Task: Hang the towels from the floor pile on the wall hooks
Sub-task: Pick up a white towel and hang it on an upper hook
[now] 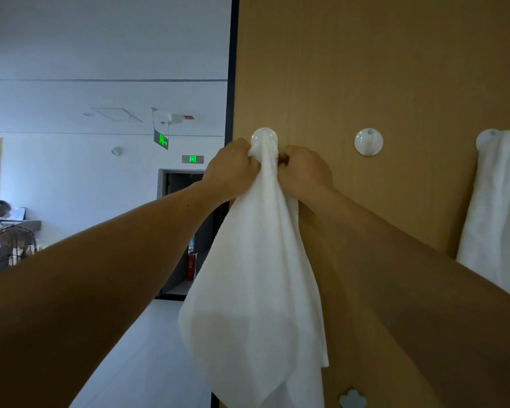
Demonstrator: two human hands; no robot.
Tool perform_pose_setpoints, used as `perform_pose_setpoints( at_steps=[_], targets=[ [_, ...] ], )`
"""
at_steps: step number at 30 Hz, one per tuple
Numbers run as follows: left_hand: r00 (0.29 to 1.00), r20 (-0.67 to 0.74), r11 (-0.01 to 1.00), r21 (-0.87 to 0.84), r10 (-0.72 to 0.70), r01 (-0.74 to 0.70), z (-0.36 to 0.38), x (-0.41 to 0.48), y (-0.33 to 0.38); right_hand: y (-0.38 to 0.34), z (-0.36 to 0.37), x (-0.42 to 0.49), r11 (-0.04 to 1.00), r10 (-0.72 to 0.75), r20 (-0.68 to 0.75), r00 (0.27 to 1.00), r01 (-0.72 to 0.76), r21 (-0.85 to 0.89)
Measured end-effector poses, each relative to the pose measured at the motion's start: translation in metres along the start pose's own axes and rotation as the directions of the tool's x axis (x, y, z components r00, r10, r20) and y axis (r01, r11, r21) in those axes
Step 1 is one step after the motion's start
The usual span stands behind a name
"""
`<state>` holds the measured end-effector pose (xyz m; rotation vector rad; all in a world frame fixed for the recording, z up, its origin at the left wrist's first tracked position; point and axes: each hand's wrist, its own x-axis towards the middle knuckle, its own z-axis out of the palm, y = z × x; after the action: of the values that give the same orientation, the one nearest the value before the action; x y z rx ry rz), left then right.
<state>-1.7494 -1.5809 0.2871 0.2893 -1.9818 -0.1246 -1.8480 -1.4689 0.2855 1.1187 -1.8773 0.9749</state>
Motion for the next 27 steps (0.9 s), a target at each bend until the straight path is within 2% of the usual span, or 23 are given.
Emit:
perform_pose_setpoints(
  at_steps=[2,4,6,9,12,17,27],
  targets=[
    [0.997,-0.077,0.994,-0.112,-0.009,0.000,-0.002,-0.003,-0.001,-0.001,-0.003,0.001,0.999,0.012,-0.085,0.996,-0.008,0.053],
    [0.989,-0.144,0.984,-0.174,0.018,-0.043,-0.005,-0.001,-0.001,-0.007,-0.005,-0.001,0.975,-0.001,-0.134,0.991,0.030,0.221],
    [0.992,-0.089,0.986,-0.139,0.085,-0.097,-0.004,0.002,-0.002,-0.014,-0.003,-0.004,0.946,-0.062,-0.080,0.995,0.084,0.313],
    [0.995,0.010,0.993,-0.071,0.099,-0.098,0.000,-0.002,-0.004,-0.017,0.005,-0.006,0.958,-0.074,-0.015,0.997,0.075,0.277],
    [0.995,0.021,0.995,-0.032,0.098,-0.097,0.002,-0.009,-0.006,-0.015,0.012,-0.013,0.959,-0.043,-0.015,0.999,0.045,0.281],
    [0.994,0.049,0.995,0.021,0.097,-0.098,0.008,-0.029,-0.010,-0.005,0.021,-0.035,0.967,-0.091,0.056,0.994,0.075,0.245],
    [0.973,0.014,0.940,0.255,0.229,-0.225,0.021,-0.070,-0.011,0.013,0.011,-0.069,0.970,-0.077,0.061,0.995,0.060,0.236]
  ],
)
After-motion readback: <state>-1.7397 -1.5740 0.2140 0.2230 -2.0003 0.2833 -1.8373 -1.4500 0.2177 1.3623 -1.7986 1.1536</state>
